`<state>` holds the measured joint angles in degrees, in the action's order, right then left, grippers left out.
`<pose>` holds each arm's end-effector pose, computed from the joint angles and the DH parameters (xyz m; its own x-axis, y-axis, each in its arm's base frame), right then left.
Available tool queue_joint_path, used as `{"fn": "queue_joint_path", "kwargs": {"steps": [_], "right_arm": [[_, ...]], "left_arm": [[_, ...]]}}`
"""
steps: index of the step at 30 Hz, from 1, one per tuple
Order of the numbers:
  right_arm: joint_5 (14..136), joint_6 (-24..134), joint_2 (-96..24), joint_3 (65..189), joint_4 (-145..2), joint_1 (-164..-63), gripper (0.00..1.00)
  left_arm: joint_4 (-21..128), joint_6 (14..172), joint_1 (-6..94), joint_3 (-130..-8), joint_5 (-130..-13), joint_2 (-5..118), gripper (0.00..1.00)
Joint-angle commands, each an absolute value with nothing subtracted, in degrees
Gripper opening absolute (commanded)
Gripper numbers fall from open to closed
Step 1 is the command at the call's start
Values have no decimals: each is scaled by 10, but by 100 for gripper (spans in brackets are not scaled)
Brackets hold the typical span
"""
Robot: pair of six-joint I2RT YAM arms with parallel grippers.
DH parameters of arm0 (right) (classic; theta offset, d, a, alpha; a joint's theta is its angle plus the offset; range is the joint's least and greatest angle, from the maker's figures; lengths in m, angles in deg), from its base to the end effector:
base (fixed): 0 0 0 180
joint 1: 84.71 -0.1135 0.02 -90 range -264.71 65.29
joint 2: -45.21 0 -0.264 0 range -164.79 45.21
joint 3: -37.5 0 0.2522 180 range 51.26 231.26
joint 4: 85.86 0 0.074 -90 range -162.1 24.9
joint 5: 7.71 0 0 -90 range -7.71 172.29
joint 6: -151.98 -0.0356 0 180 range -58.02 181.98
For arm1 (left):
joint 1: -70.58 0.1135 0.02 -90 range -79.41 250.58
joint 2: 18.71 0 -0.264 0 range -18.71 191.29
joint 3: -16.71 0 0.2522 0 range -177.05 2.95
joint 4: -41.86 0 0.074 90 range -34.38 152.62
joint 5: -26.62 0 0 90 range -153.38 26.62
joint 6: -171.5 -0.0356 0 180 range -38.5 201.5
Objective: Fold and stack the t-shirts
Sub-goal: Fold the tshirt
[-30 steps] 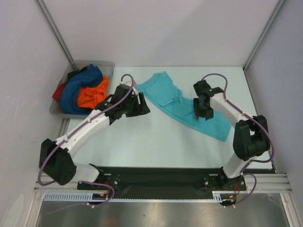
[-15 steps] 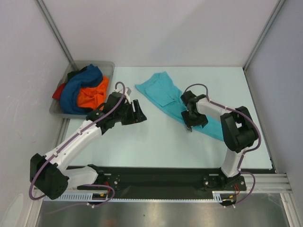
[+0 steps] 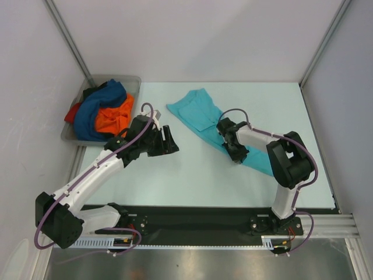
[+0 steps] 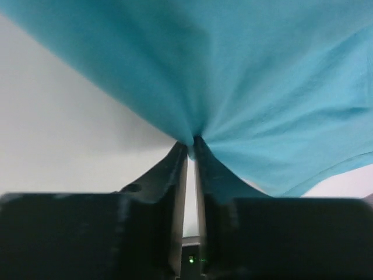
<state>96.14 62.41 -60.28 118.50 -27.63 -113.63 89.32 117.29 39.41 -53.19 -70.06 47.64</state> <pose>0.2963 0.1539 0.1557 -0.8649 -0.4862 -0.1249 -0.4495 0.8609 -0.2384 0.2071 -0.1301 0.2951 -0.8239 -0.1805 -0.5372 0.1281 0.8641 -0.4868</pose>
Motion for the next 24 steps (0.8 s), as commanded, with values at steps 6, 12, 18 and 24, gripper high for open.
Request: {"fn": "queue_joint_path", "kwargs": {"steps": [6,12,18,24], "right_arm": [[906,463,-601,1177,-237,-1246,0],[833,288,-632,1222,-237,-1349,0],[737,181,-702,1314,-301,-1422,0],[696,102,-787,1431,-338,-1425,2]], "left_arm": [[885,1147,424,-527,-714,480,71],[872,1123,494,-511,-744,480,71],[859,1095,560,-527,-759,504,71],[846,1075,608,-576,-778,566,71]]}}
